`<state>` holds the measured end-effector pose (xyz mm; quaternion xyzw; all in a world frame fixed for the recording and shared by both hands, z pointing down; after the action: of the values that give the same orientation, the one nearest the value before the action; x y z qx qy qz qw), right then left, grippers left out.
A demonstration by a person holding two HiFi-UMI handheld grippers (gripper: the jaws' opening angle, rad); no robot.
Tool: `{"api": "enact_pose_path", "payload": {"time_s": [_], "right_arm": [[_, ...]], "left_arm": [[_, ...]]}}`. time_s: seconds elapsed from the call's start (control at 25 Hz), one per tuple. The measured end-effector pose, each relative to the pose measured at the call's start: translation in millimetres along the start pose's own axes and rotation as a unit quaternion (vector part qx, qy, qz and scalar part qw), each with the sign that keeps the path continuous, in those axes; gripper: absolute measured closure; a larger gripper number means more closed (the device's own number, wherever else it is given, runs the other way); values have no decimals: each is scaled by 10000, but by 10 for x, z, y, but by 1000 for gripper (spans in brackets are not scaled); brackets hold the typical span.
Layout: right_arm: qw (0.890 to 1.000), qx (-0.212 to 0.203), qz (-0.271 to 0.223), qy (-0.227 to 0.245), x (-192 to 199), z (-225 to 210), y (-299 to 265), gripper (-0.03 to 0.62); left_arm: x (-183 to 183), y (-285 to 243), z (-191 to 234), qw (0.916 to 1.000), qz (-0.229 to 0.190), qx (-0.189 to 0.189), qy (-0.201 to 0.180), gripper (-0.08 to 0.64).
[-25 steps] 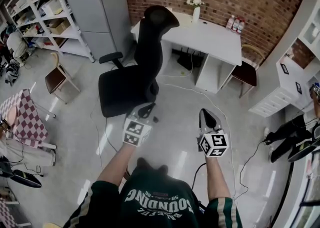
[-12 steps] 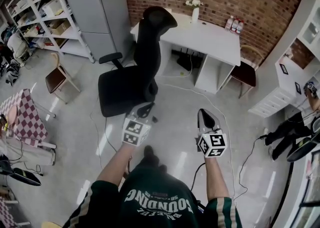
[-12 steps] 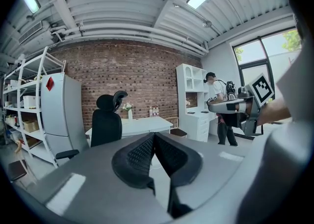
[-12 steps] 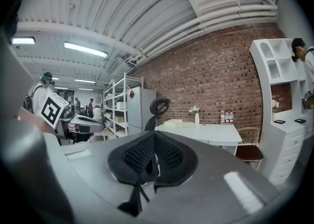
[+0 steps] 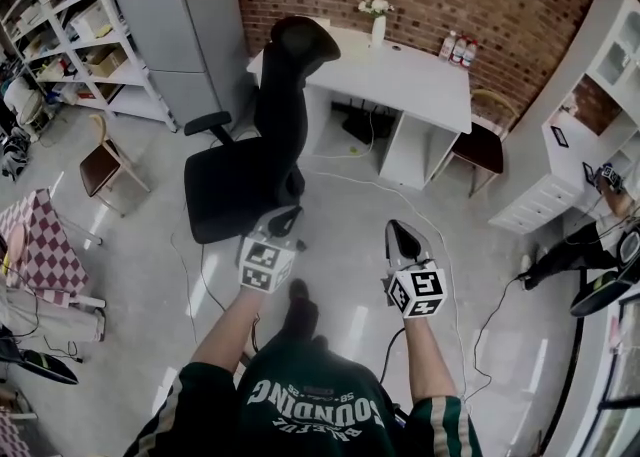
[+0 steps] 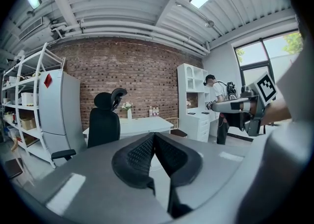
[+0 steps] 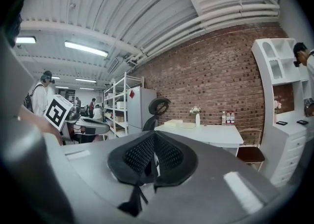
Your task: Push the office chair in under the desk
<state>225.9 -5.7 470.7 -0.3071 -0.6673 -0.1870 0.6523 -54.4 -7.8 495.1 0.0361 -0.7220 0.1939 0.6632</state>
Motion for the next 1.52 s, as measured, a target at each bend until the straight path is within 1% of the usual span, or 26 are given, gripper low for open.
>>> {"api": "enact_pose_path", "payload": {"time_s": [0.12,0.24,0.4,0.48,0.6,0.68,0.76,0.92,1.04,1.2,1.28,1.36,1.48,1.52], "right_arm": [[9999,38,3,-125,6,-117,-121,591],[9995,-59,-36,-292,22,-212,-270,591],[9995,-114,28,-281,5,-362,-531,591],[9995,-152,31,-285,-16,-435,-692,591],[9990,-236,-21,-383,-54,-556,-962,591],[9988,-242,-1,-420,-75,-624,-1136,591],[9987,-244,29,-439,-101,-672,-1293,591],[9985,-235,125,-474,-116,-756,-1580,591],[9983,-188,210,-501,-111,-818,-1746,591],[9979,-96,305,-558,-120,-873,-1927,591],[9976,-42,368,-588,-100,-920,-1995,591],[9971,22,431,-625,-76,-979,-2060,591],[9961,114,536,-686,-43,-1049,-2160,591],[9958,134,566,-709,-32,-1069,-2199,591]], "left_arm": [[-7,-151,63,10000,7,-45,12,549],[3,-303,168,9999,-35,-26,94,548],[-32,-556,316,9999,-28,11,141,548],[-43,-701,414,9999,3,-11,132,526],[-53,-944,589,9998,24,-90,187,517],[-64,-1115,712,9996,70,-170,207,475],[-83,-1290,838,9994,137,-234,197,405],[-72,-1635,1077,9991,238,-285,217,341],[-101,-1859,1192,9989,303,-327,164,313],[-37,-2197,1330,9970,663,-374,134,305],[19,-2343,1359,9961,781,-384,114,298],[62,-2455,1374,9960,786,-412,79,288],[138,-2569,1418,9966,649,-511,-5,287],[151,-2600,1432,9964,664,-534,-26,287]]}}
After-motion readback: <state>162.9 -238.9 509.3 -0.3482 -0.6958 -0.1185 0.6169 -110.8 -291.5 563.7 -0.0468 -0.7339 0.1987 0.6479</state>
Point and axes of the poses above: the fingertips, and each gripper's own axes: y backward along the fingers, z to its left, x out of its underside, the point moved 9 cm from there along y, backward along the fingers, and after that the axes turned 7 degrees about -x, right-handed, at the moved point
